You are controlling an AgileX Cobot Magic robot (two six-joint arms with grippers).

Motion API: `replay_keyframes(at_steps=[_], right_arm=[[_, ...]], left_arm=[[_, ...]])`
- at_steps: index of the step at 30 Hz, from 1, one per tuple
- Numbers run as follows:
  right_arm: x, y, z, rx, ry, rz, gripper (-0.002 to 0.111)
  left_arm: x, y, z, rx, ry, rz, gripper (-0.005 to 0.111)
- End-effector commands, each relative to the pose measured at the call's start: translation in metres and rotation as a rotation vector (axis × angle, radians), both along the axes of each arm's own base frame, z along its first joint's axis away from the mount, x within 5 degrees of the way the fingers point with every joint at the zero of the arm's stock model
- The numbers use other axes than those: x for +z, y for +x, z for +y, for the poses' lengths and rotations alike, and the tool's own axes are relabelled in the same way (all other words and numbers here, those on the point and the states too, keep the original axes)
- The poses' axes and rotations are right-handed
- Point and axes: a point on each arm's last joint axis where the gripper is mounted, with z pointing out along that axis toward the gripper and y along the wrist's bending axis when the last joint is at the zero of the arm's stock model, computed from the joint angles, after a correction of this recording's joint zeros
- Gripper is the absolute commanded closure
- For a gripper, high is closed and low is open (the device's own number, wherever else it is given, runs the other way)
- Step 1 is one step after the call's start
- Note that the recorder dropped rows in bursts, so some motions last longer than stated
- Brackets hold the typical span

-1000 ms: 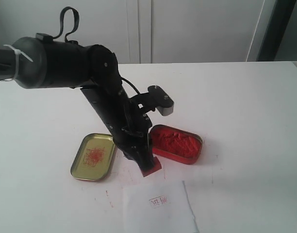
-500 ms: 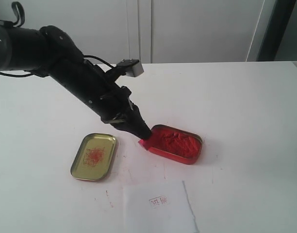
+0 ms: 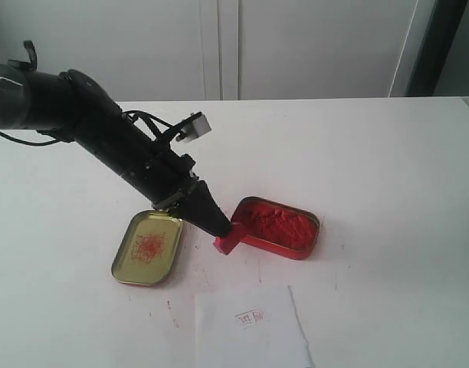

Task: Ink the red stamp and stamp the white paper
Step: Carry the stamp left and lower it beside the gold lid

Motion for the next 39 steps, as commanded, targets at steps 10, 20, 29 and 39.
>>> replay_keyframes(at_steps=[10, 20, 29, 39], right_arm=[[0.000, 0.000, 0.000, -0.002, -0.001, -0.013, 0.108], [0.000, 0.000, 0.000, -0.002, -0.001, -0.013, 0.108], [0.000, 0.000, 0.000, -0.002, -0.001, -0.013, 0.108], [0.000, 0.000, 0.000, -0.002, -0.001, -0.013, 0.108]], left_arm=[[-0.039, 0.005, -0.003, 0.014, 0.020, 0.086, 0.107], [-0.052, 0.008, -0.003, 0.028, 0.040, 0.096, 0.107], [-0.062, 0.008, -0.003, 0.033, 0.051, 0.126, 0.107], [-0.062, 0.008, -0.003, 0.047, 0.057, 0.138, 0.065]])
